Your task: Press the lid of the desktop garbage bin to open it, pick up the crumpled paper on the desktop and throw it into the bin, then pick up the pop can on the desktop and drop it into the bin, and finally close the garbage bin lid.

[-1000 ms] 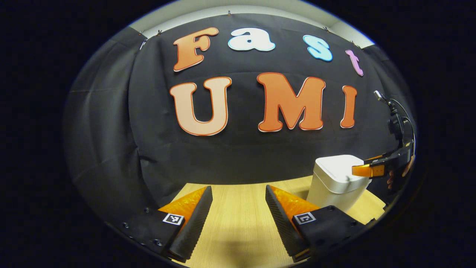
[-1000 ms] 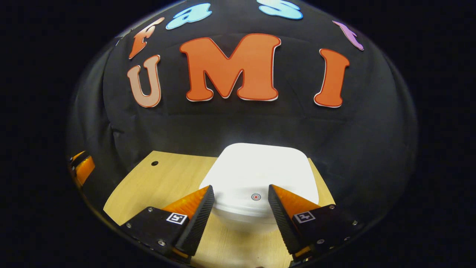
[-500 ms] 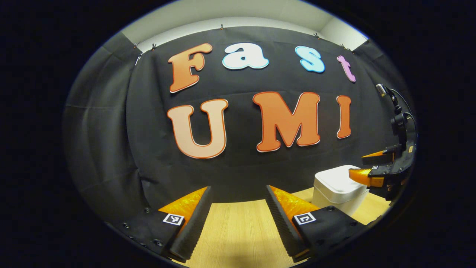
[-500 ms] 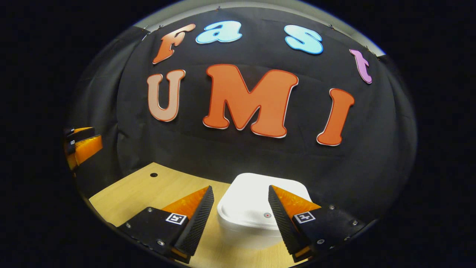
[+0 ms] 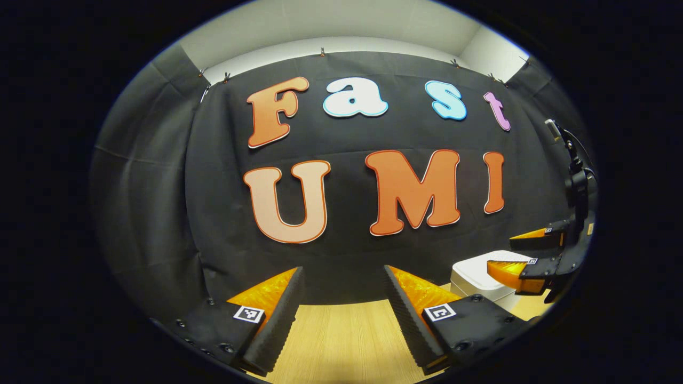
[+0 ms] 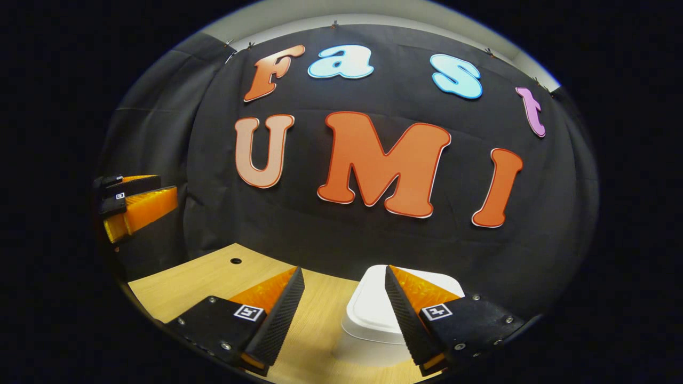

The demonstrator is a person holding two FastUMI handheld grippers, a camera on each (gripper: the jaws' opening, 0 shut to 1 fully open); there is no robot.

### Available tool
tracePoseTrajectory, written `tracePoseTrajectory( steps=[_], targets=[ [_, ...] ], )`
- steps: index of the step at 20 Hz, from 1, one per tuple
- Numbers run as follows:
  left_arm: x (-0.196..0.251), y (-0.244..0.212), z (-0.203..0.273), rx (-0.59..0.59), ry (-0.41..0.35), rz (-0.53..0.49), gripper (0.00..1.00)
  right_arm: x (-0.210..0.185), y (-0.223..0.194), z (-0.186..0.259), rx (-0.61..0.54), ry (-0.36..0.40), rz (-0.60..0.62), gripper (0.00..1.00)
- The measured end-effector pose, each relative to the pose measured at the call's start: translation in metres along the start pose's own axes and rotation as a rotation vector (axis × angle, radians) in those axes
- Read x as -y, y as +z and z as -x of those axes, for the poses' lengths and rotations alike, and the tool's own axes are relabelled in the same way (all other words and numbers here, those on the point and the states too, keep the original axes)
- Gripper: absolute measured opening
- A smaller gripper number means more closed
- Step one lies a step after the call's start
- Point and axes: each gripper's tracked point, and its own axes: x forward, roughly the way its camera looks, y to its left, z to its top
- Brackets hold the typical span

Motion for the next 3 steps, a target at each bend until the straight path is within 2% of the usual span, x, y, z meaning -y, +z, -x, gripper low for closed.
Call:
tracePoseTrajectory(
  steps=[3],
  targets=[
    [-0.0057,-0.0003,-0.0061,0.003,0.021,0.005,0.94,-0.0105,-0.0029,-0.0015,-0.004,0.024,-0.011,0.92]
  ],
)
